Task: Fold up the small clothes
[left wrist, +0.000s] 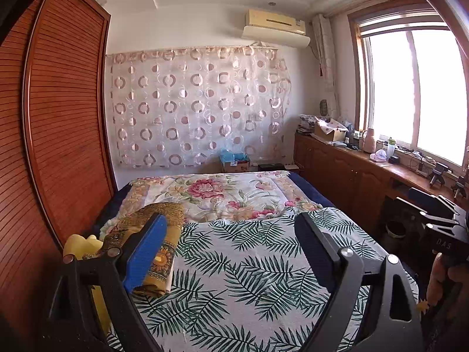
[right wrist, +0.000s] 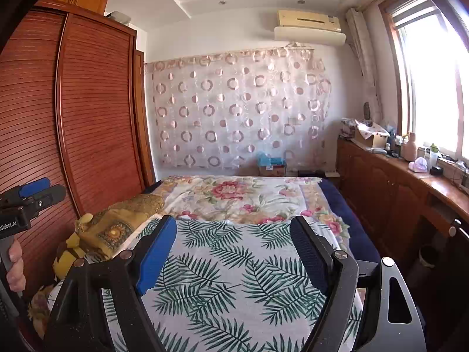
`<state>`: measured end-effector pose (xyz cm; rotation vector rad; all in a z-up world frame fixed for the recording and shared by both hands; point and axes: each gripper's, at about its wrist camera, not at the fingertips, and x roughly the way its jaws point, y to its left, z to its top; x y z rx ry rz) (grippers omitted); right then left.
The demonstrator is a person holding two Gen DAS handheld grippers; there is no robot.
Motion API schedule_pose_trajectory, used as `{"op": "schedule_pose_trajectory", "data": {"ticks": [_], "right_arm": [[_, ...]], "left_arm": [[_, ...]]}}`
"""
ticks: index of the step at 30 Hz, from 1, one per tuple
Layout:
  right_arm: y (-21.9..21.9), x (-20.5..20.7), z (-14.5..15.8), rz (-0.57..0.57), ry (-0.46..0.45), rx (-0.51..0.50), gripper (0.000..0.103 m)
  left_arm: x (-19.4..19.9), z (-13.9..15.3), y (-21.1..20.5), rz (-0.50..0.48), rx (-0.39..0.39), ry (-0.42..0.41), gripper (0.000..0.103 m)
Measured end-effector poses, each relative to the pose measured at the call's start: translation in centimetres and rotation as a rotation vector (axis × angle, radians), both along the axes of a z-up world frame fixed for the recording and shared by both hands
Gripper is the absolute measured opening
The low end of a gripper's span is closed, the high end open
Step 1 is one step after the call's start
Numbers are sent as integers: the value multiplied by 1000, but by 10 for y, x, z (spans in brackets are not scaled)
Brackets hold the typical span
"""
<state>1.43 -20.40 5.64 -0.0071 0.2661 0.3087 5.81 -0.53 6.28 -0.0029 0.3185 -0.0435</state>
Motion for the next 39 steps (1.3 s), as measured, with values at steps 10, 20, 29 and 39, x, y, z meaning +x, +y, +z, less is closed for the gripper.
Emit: {"op": "schedule_pose_trajectory", "data": {"ticks": [10, 20, 29, 39], "right_arm": [[1, 2, -10, -4, -14, 3, 81], [-7, 3, -9, 4, -16, 5, 81], [-10, 3, -9, 7, -15, 1, 81], [-15, 3, -7, 3, -18, -1, 82]], "left_arm": [[1, -11, 5, 19, -9, 24, 89], [2, -12, 8, 22, -9, 24, 89], [0, -13, 10, 24, -3, 26, 89], [0, -13, 10, 24, 1, 27, 89]]}}
